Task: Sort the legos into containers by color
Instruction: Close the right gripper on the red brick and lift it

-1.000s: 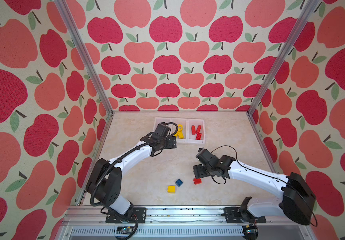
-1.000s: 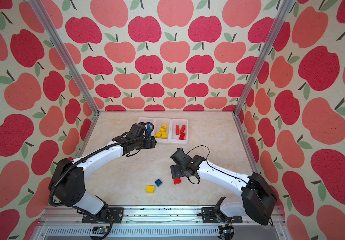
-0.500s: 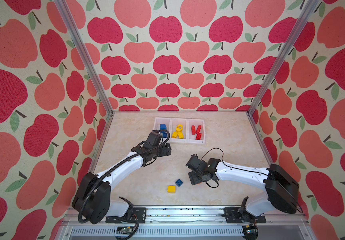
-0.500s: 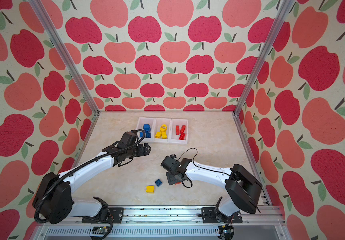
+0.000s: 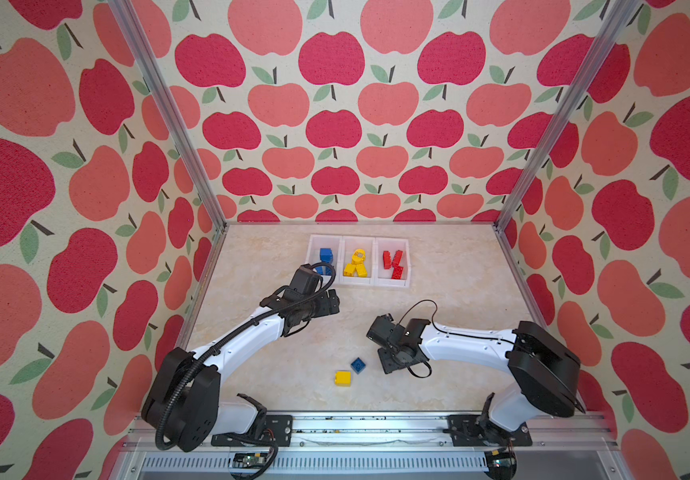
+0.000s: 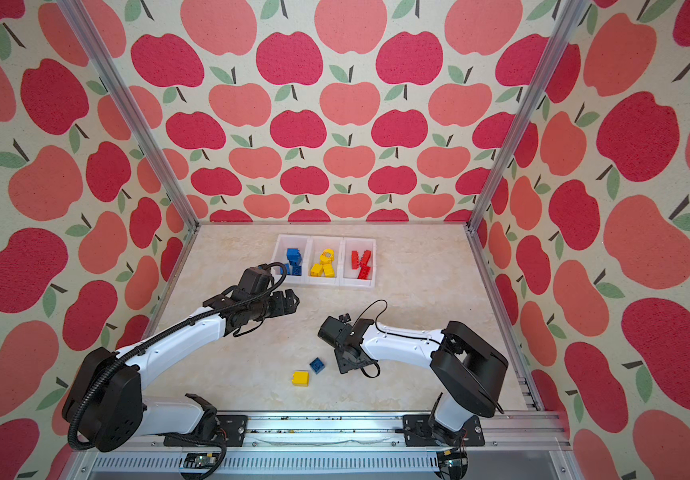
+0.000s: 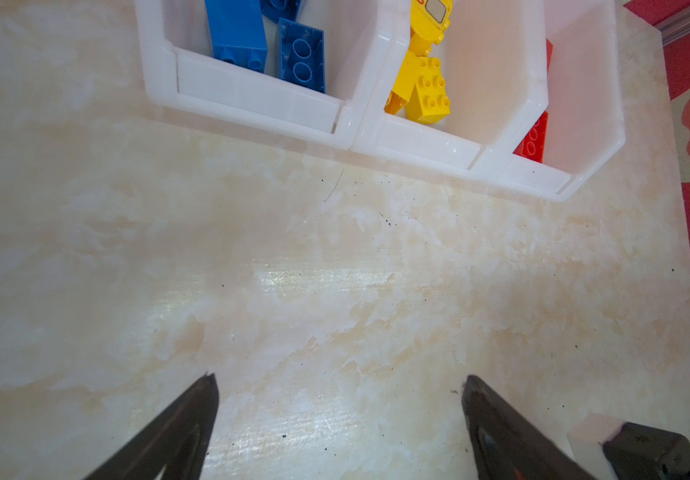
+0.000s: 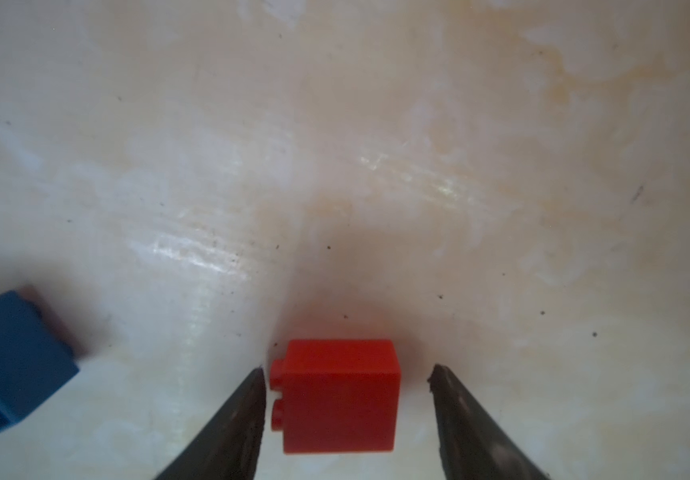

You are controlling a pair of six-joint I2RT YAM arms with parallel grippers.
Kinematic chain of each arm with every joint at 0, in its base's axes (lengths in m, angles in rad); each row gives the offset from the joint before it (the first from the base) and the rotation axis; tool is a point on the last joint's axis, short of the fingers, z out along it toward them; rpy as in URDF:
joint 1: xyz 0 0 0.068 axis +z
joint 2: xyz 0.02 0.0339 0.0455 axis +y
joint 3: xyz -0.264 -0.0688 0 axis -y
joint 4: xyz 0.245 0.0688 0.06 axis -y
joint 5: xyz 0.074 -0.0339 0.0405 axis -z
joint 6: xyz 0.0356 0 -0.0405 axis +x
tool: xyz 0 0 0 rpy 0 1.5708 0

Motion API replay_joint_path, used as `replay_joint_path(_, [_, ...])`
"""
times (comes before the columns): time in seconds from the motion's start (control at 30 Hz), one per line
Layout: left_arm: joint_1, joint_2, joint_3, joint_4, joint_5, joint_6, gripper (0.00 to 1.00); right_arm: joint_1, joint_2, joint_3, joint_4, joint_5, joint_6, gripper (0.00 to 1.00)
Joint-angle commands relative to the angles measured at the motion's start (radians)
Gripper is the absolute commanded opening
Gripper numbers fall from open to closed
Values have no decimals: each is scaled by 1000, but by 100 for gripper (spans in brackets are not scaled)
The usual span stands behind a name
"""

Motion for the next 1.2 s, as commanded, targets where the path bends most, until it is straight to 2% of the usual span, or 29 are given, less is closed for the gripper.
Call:
replay_joint_path(0.0, [7,-15,-18,15,3,-11,94,4,20,14,13,-17,19,59])
replay_joint_path(0.23, [15,-8,-26,21,7,-14,94,6,31,15,5,-21,25,43])
replay_joint_path(0.63, [23,-12,-34,22,14,-14,95,-10,-18,76,-47,8,5,41])
replay_joint_path(0.87, [24,-20,-50,27,18,-20,96,-110,-81,159,-71,19,-98,40])
replay_joint_path(1.17, [25,-44,-70,30,18,-25,97,-281,-65,317,-50,48,-271,40])
